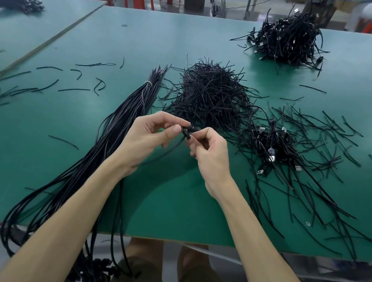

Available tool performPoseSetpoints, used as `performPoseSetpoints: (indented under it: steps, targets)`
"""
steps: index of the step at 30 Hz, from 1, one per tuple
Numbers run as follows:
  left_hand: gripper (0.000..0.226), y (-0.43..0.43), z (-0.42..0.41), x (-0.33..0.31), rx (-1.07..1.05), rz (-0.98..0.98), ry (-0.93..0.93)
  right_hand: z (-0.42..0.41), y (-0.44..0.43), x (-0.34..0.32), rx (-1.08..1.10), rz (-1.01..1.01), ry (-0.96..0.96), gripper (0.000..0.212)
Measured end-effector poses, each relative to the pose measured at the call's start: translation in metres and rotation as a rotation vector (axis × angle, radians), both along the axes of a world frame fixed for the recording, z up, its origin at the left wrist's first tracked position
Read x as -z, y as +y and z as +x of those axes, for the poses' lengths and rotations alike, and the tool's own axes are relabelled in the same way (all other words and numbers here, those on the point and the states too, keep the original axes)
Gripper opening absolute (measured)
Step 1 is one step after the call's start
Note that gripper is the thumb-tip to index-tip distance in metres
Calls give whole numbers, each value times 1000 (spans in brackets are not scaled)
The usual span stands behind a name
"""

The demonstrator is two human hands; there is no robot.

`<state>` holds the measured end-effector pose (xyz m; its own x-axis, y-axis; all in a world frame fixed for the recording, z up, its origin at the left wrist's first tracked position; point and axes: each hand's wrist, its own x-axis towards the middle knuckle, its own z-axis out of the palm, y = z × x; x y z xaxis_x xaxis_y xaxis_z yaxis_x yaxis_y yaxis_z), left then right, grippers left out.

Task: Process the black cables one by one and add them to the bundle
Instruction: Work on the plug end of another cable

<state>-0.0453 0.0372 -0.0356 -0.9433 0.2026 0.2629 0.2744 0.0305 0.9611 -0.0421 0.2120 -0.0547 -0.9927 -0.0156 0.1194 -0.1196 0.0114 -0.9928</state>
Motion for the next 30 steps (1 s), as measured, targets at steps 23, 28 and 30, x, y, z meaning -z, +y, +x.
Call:
performPoseSetpoints:
  steps: [23,28,30]
  targets:
    - [21,6,-2,0,-84,-16,-381,11,-10,-6,-41,295,193,18]
    - [26,5,-1,-3,-55,31,-417,10,-11,-5,-2,337,247,19]
    - [32,7,-1,-5,-42,58,-412,8,-8,-5,33,268,199,19]
